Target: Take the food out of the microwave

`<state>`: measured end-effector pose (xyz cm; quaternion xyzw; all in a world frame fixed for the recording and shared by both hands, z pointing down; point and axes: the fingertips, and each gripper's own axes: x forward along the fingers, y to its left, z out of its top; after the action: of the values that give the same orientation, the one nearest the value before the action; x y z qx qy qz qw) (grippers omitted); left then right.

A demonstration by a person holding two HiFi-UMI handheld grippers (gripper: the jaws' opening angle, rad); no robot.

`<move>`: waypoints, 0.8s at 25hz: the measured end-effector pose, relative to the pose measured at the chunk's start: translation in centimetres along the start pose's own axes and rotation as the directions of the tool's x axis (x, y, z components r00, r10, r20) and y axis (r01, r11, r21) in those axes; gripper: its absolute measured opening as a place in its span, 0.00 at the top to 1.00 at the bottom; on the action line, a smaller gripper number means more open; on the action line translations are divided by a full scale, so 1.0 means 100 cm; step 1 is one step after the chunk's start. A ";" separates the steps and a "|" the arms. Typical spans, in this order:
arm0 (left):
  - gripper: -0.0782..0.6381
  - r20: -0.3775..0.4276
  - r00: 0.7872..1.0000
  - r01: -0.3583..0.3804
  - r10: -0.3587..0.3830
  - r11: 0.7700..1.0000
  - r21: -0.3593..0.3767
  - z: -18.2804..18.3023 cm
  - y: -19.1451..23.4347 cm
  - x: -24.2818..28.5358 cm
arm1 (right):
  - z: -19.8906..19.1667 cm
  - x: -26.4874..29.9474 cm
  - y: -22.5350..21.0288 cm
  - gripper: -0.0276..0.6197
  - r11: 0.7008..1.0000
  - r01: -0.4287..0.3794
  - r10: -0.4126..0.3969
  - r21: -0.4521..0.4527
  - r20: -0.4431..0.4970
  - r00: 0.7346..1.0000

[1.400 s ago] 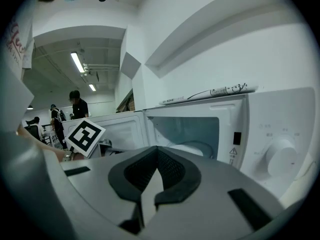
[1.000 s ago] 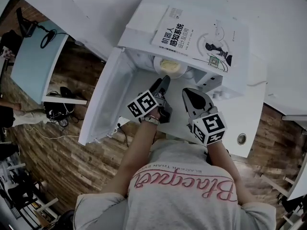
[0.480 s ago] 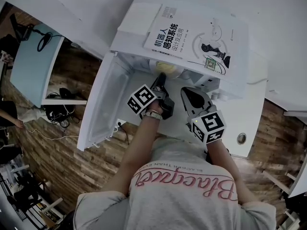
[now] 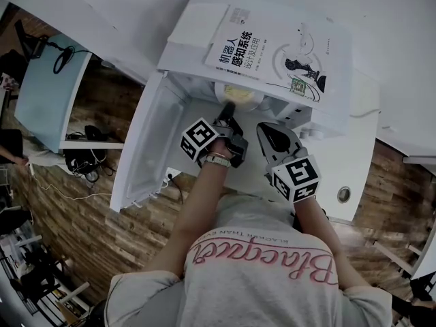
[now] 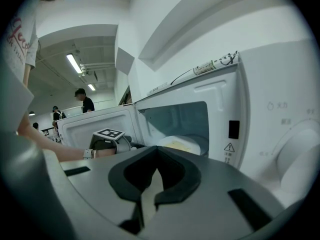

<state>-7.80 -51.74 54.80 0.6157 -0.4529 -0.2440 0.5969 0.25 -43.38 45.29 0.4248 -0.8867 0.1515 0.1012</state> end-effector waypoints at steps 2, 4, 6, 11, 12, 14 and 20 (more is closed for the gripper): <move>0.87 0.001 1.000 0.010 -0.010 1.000 -0.002 -0.001 -0.002 -0.002 | 0.000 -0.001 0.002 0.94 1.000 -0.001 0.001 -0.005 0.001 1.000; 0.87 0.001 1.000 0.019 -0.019 1.000 -0.001 -0.001 -0.004 -0.004 | 0.001 -0.001 0.004 0.94 1.000 -0.001 0.001 -0.011 0.005 1.000; 0.87 0.004 1.000 0.029 -0.029 1.000 -0.003 0.000 -0.008 -0.007 | 0.002 -0.003 0.006 0.94 1.000 -0.002 0.002 -0.017 0.008 1.000; 0.87 0.019 0.999 0.048 -0.048 0.999 -0.016 0.001 -0.014 -0.017 | 0.005 -0.007 0.013 0.94 1.000 -0.004 0.004 -0.018 0.025 1.000; 0.87 0.020 0.999 0.051 -0.050 0.998 -0.021 0.001 -0.015 -0.020 | 0.006 -0.009 0.015 0.94 1.000 -0.005 0.005 -0.018 0.030 1.000; 0.87 0.022 0.998 0.056 -0.055 0.998 -0.030 0.000 -0.018 -0.026 | 0.008 -0.012 0.019 0.94 1.000 -0.004 0.005 -0.029 0.040 0.999; 0.87 0.032 0.997 0.066 -0.065 0.997 -0.046 -0.002 -0.024 -0.043 | 0.021 -0.026 0.032 0.94 0.995 0.020 -0.008 -0.093 0.123 0.992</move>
<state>-8.97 -48.28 51.54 0.6121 -0.4358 -0.2835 0.5959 -0.76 -40.33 41.95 0.4344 -0.8944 0.0826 0.0675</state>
